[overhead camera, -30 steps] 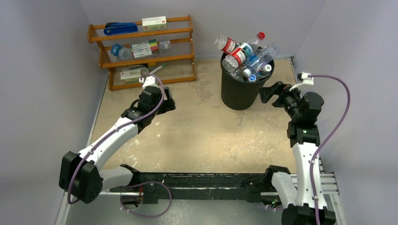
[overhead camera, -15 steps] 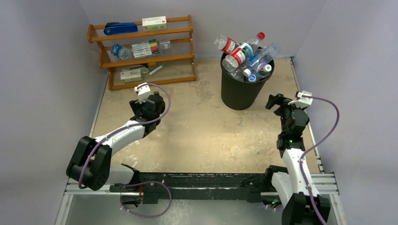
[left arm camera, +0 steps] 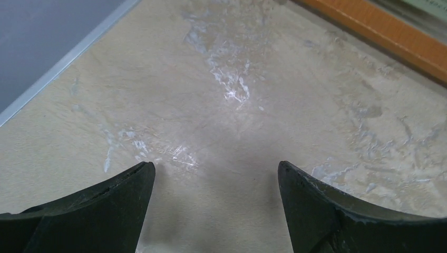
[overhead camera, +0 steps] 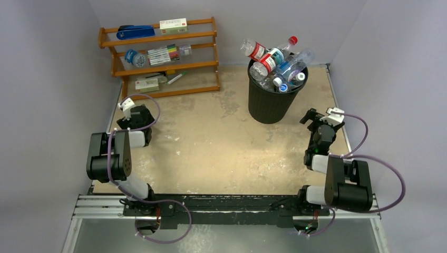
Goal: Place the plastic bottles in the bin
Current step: Reset both arms
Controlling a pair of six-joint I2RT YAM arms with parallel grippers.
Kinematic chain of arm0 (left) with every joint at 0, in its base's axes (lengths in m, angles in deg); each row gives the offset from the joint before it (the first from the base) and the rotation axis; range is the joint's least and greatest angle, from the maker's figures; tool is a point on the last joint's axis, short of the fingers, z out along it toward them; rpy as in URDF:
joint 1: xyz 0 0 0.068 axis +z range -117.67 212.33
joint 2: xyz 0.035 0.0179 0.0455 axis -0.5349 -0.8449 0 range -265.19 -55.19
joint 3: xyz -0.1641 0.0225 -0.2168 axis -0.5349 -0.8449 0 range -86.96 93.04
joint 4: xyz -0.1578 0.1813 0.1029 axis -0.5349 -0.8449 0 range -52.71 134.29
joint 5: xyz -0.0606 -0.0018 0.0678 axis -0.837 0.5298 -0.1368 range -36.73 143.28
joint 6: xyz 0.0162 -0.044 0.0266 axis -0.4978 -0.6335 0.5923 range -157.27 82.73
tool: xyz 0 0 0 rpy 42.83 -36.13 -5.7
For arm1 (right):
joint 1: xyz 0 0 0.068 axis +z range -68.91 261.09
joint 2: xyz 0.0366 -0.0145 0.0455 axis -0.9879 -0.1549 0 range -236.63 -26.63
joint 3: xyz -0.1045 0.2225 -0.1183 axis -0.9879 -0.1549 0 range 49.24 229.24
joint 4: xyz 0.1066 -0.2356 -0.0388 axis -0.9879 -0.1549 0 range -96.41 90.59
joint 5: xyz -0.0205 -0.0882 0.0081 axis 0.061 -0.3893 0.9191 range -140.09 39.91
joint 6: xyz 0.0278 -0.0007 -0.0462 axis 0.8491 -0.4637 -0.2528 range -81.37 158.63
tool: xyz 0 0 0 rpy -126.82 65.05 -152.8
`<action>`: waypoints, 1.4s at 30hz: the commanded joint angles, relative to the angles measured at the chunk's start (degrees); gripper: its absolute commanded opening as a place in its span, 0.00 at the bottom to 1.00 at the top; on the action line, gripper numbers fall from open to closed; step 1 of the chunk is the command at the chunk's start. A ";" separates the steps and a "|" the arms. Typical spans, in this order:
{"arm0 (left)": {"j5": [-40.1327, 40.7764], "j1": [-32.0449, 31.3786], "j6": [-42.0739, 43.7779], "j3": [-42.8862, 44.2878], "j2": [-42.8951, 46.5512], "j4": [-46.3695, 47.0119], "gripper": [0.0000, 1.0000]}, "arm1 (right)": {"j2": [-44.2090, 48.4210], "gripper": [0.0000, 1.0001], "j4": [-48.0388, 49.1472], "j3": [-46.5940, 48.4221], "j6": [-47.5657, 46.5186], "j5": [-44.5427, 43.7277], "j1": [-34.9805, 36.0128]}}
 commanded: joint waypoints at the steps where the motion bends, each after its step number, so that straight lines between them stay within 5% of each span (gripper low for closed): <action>1: -4.12 2.10 2.40 -0.55 0.58 9.88 0.87 | -4.69 1.00 16.66 0.50 -4.05 -4.19 -0.11; 7: -8.69 3.28 3.56 -5.49 1.30 18.73 0.87 | -11.46 1.00 31.96 -3.04 -7.89 0.32 0.68; 13: -6.23 3.27 -0.06 -6.48 1.98 16.18 0.87 | -14.62 1.00 31.20 -1.62 -10.34 4.70 1.60; 17: -8.56 3.26 2.03 -12.66 5.69 25.03 0.88 | -16.10 1.00 36.13 -2.86 -11.45 7.10 1.61; 20: -19.99 3.28 6.17 -12.05 3.18 28.98 0.88 | -16.13 1.00 33.51 -1.81 -12.83 11.28 1.60; 23: -28.59 3.29 9.51 -7.60 0.29 24.35 0.88 | -15.92 1.00 20.19 5.44 -13.42 11.07 1.83; 31: -15.59 -0.13 8.52 -10.11 3.44 24.11 0.88 | -16.34 1.00 20.56 4.97 -15.03 15.39 2.35; 42: -17.17 -0.27 7.92 -11.00 4.38 24.43 0.89 | -16.27 1.00 20.53 5.03 -15.03 15.34 2.31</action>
